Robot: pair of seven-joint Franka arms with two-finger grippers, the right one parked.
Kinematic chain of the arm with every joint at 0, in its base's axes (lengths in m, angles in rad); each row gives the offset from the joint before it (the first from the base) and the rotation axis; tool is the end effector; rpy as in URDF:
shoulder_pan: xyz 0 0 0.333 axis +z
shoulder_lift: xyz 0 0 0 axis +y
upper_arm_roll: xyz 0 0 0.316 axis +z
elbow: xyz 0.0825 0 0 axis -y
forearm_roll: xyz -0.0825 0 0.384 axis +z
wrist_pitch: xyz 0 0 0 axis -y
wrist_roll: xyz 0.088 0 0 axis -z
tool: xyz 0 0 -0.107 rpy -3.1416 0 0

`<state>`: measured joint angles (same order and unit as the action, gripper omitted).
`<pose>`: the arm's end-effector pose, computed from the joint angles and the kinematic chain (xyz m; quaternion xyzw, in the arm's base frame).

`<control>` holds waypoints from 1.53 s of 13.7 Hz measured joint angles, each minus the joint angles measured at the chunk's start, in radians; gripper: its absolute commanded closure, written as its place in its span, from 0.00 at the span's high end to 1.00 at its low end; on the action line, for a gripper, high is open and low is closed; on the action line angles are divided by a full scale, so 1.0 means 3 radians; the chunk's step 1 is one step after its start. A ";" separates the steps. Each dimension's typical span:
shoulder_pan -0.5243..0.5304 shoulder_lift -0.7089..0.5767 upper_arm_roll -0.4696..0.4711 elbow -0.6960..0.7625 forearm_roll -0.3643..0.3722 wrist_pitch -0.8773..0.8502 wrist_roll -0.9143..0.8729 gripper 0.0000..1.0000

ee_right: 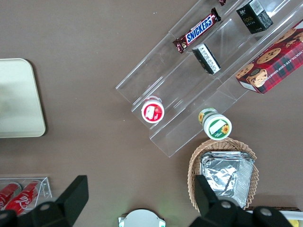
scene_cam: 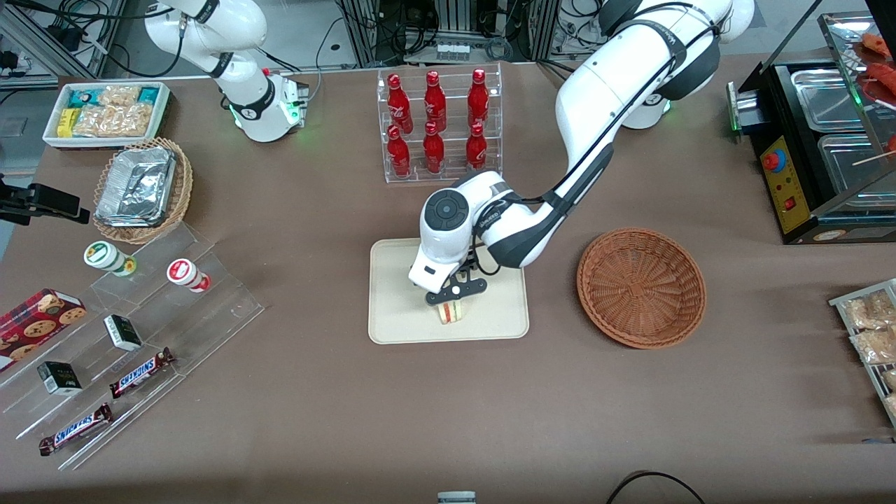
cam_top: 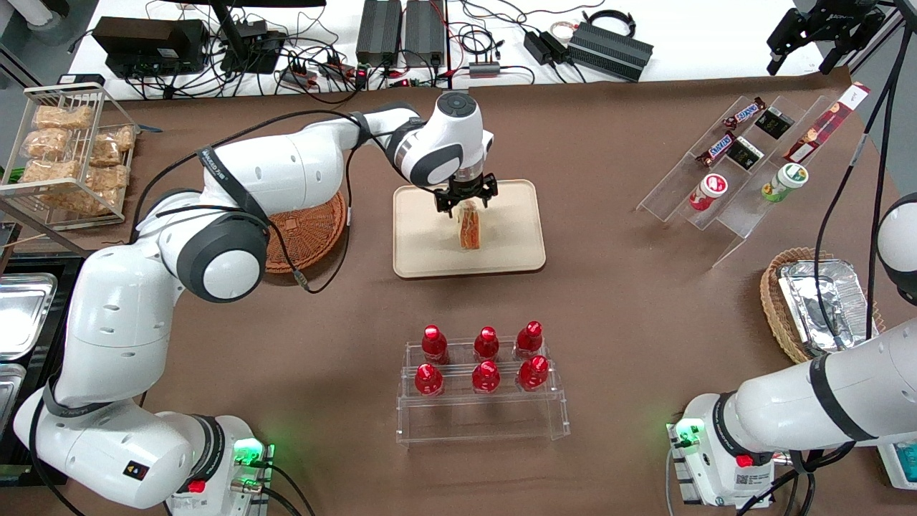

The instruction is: Place sandwich from basket to tray

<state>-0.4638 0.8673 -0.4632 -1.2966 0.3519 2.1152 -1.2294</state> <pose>0.5271 -0.5312 0.2596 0.9900 0.1377 -0.0089 0.0280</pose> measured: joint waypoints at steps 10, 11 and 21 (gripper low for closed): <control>0.0462 -0.0716 0.0032 0.0056 -0.0150 -0.0930 0.0205 1.00; 0.0570 -0.0775 0.0032 0.0024 -0.0156 -0.1061 0.0323 1.00; 0.1547 -0.1653 0.0040 -0.0809 -0.0330 -0.1446 0.1616 1.00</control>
<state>0.0002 0.3714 -0.4513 -1.5395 0.2530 1.6813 -0.7447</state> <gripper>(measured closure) 0.000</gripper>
